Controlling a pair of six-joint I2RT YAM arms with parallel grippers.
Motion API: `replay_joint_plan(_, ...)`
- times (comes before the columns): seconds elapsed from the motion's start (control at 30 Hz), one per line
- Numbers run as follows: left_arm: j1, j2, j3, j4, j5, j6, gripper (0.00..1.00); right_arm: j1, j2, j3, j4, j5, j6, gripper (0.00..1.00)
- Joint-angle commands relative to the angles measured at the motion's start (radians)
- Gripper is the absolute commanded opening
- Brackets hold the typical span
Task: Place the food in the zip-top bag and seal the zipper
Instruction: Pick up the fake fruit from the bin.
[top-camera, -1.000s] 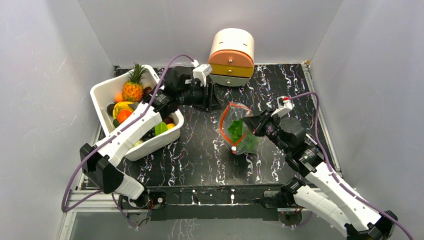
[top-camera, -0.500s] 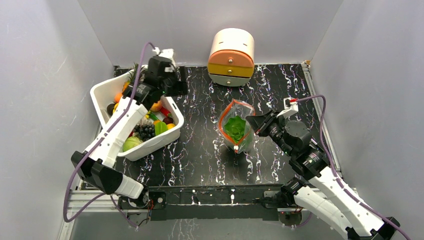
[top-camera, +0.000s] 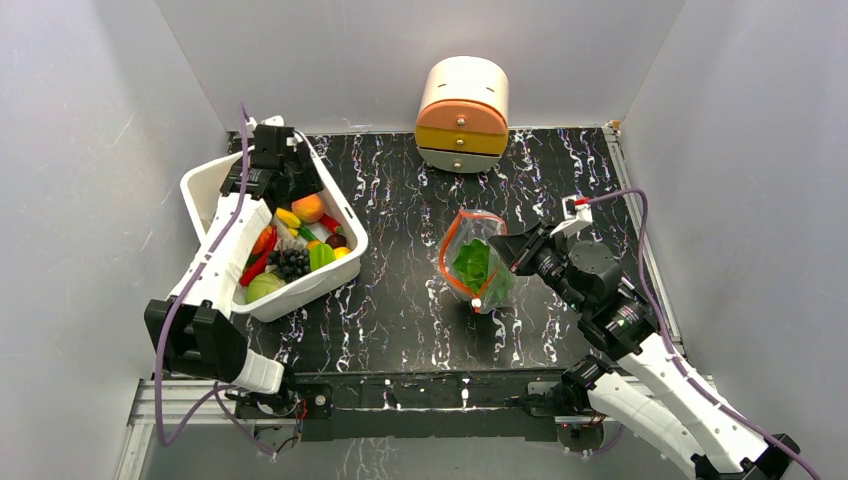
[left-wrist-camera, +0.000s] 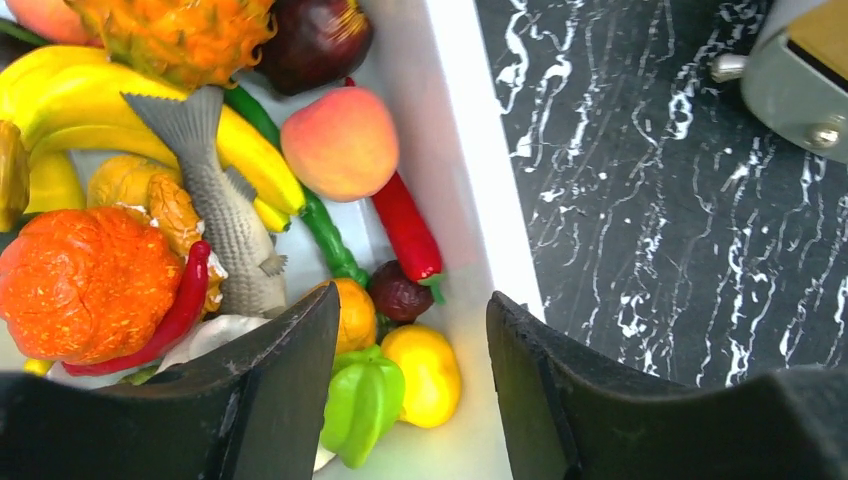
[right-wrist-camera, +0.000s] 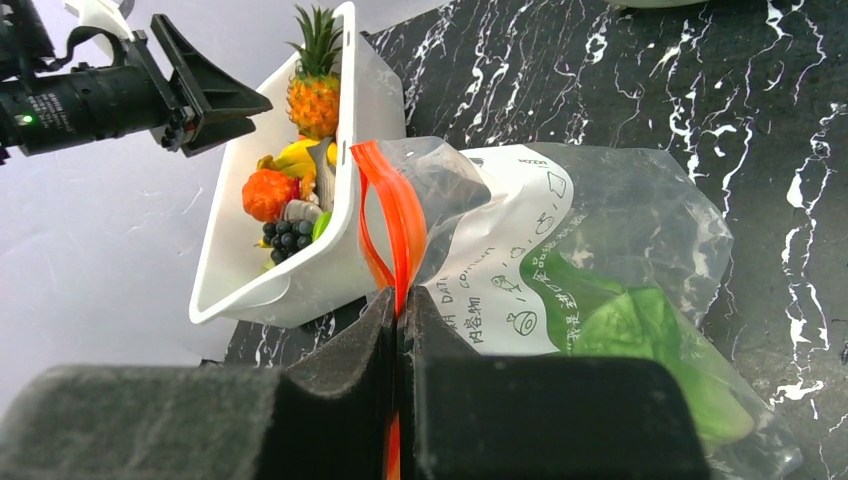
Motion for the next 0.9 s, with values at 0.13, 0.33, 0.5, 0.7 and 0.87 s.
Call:
replay_joint_plan(0.13, 0.156, 0.053, -0.089, 0.131, 0.224, 0.001, 0.59, -0.005, -0.015, 0.026, 0.051, -0.010, -0.012, 0.00)
replay_joint_plan(0.33, 0.178, 0.168, -0.129, 0.227, 0.168, 0.021, 0.63, -0.005, -0.033, 0.021, 0.028, -0.005, -0.033, 0.00)
replay_joint_plan(0.5, 0.179, 0.238, -0.110, 0.284, 0.183, 0.028, 0.69, -0.004, -0.029, 0.001, 0.060, -0.025, -0.006, 0.00)
replay_joint_plan(0.7, 0.198, 0.283, -0.096, 0.273, 0.138, 0.017, 0.74, -0.004, -0.010, 0.013, 0.068, -0.020, -0.014, 0.00)
replay_joint_plan(0.87, 0.204, 0.308, -0.126, 0.320, 0.207, 0.035, 0.75, -0.004, 0.018, 0.034, 0.064, -0.036, -0.018, 0.00)
